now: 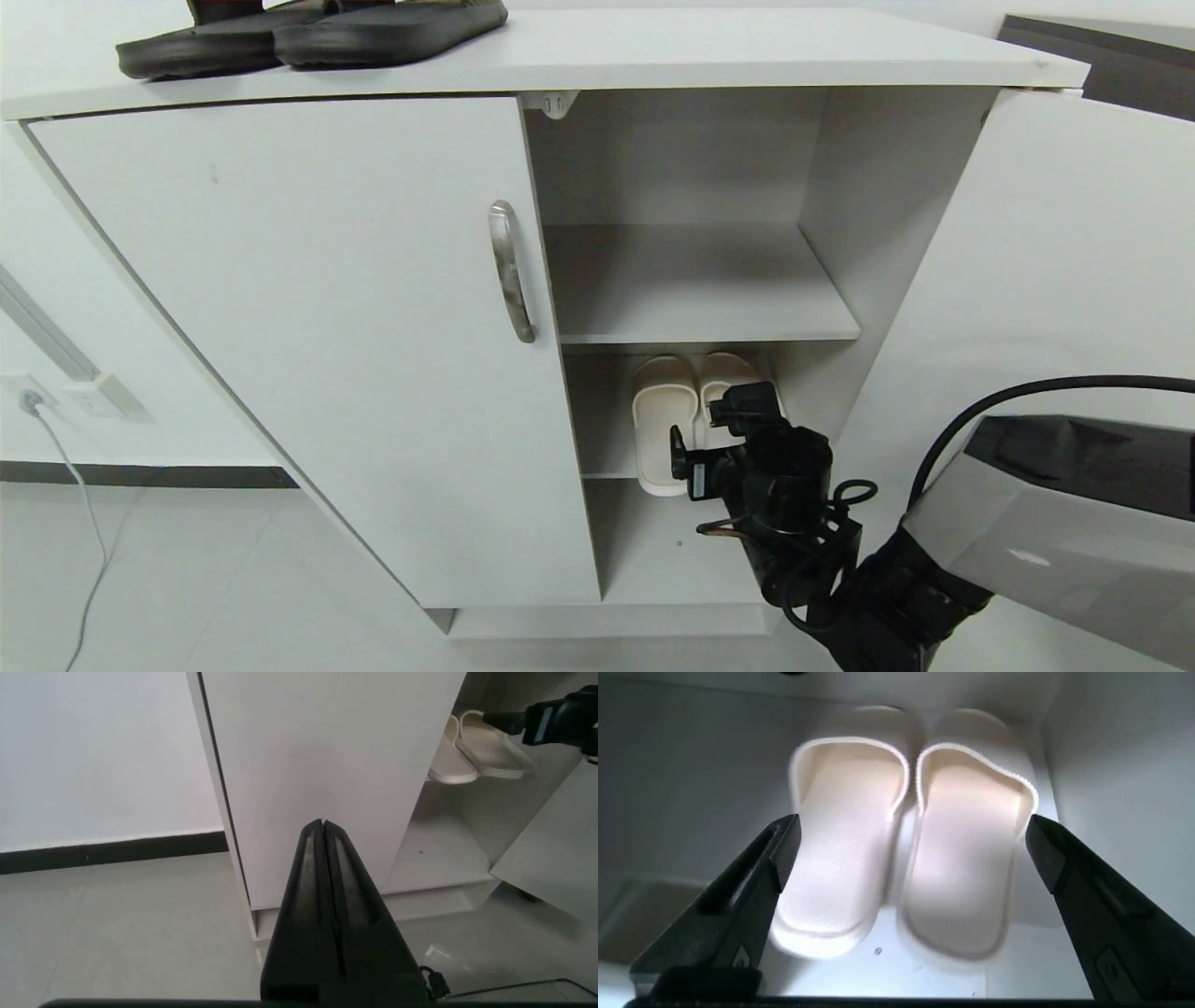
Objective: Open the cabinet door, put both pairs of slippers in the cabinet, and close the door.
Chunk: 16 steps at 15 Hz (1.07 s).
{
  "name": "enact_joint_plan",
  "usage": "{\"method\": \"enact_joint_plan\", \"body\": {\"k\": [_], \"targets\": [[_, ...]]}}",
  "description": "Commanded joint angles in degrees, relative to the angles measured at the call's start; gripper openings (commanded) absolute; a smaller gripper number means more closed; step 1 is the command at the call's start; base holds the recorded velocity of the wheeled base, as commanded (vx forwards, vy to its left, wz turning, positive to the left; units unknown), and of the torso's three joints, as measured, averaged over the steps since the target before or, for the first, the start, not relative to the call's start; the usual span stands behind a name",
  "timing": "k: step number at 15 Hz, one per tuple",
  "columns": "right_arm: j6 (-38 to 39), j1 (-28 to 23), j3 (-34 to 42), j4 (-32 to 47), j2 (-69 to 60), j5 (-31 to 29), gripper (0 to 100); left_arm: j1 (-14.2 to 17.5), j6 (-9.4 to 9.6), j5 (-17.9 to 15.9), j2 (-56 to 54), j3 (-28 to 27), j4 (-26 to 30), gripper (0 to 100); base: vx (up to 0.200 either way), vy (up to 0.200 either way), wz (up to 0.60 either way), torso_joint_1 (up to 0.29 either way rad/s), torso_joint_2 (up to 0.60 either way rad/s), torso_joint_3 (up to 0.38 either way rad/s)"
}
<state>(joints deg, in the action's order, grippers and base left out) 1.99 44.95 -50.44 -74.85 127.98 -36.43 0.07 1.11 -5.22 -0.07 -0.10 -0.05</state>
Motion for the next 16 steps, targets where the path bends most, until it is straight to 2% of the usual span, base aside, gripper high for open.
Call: {"method": "enact_joint_plan", "body": {"k": [1, 8, 13, 16], "targets": [[0.03, 0.84, 1.4, -0.21, -1.33, 0.04, 100, 0.01, -0.05, 0.03, 0.07, 0.01, -0.04, 0, 0.0, 0.0, 0.0, 0.0, 0.0, 0.0], [0.12, 1.2, 2.46, -0.38, -0.97, 0.04, 100, 0.01, -0.05, 0.03, 0.07, 0.01, -0.04, 0, 0.0, 0.0, 0.0, 0.0, 0.0, 0.0], [0.12, 1.28, 2.9, -0.47, -0.62, -0.14, 100, 0.01, -0.05, 0.03, 0.07, 0.01, 0.05, 0, -0.2, 0.0, 0.0, 0.0, 0.0, 0.003], [0.03, 1.28, 3.86, -1.97, -0.62, -0.14, 100, 0.01, -0.14, 0.03, 0.07, 0.01, -0.04, 0, 0.0, 0.0, 0.0, 0.0, 0.0, 0.0]]}}
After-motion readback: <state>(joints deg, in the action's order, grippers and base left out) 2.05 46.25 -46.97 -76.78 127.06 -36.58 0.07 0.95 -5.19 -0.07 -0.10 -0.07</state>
